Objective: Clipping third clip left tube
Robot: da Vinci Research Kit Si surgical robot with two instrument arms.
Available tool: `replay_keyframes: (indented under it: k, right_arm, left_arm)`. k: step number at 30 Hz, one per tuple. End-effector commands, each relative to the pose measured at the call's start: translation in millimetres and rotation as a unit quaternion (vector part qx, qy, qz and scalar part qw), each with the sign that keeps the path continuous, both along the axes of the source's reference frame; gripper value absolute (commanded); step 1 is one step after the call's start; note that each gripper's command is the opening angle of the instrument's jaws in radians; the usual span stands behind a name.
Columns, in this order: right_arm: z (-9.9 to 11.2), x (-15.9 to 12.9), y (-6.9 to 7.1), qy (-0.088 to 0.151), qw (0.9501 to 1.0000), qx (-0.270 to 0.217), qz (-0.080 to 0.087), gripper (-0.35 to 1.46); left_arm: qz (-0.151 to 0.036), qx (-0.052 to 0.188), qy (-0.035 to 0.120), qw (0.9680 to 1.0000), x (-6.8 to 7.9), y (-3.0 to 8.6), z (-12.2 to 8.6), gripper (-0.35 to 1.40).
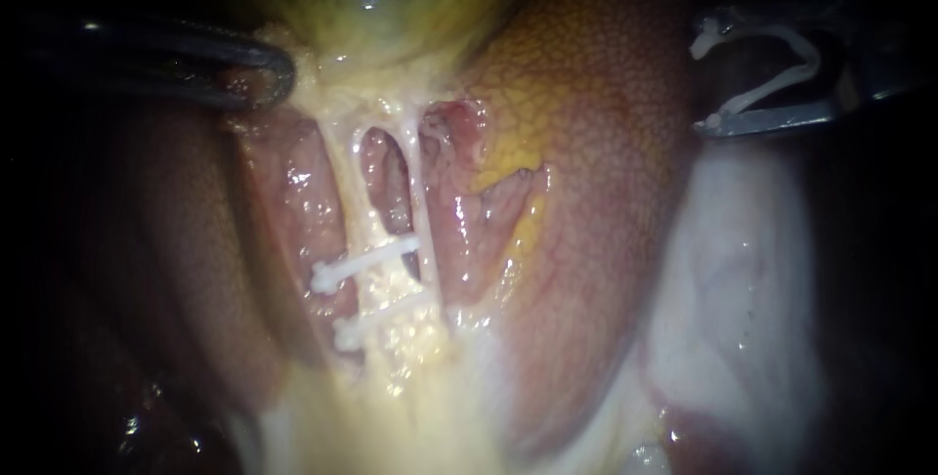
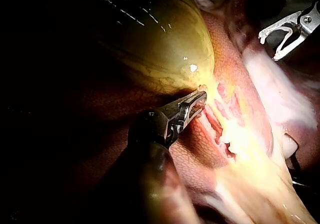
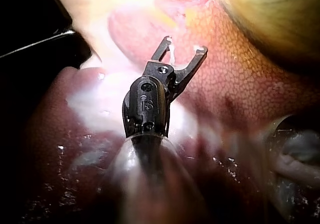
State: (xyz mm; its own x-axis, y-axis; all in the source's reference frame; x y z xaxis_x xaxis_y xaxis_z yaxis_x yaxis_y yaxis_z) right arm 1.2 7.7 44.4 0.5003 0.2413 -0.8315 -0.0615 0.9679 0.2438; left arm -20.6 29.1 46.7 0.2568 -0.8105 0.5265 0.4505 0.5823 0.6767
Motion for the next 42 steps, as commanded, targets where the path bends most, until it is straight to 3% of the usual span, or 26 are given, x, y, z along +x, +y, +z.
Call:
replay_keyframes:
  k: [1, 18, 34, 42]
  right_arm:
    - [0.0, 0.3, -0.1, 0.002, 1.0000, 0.004, 0.000, 0.43]
    - [0.6, 7.0, -3.9, 0.039, 0.9971, 0.065, -0.010, 0.43]
    - [3.0, 11.8, -7.1, 0.059, 0.9901, 0.126, -0.018, 0.43]
    - [3.8, 13.5, -8.0, 0.073, 0.9860, 0.149, -0.022, 0.43]
  left_arm:
    - [0.000, 0.000, 0.000, 1.0000, 0.0, 0.0, 0.1, -0.35]
    - [-0.002, -0.001, 0.002, 1.0000, -0.5, -0.4, -0.1, -0.35]
    - [-0.005, -0.002, 0.004, 1.0000, -0.7, -0.7, -0.3, -0.35]
    - [-0.005, -0.001, 0.004, 1.0000, -0.9, -0.9, -0.5, -0.35]
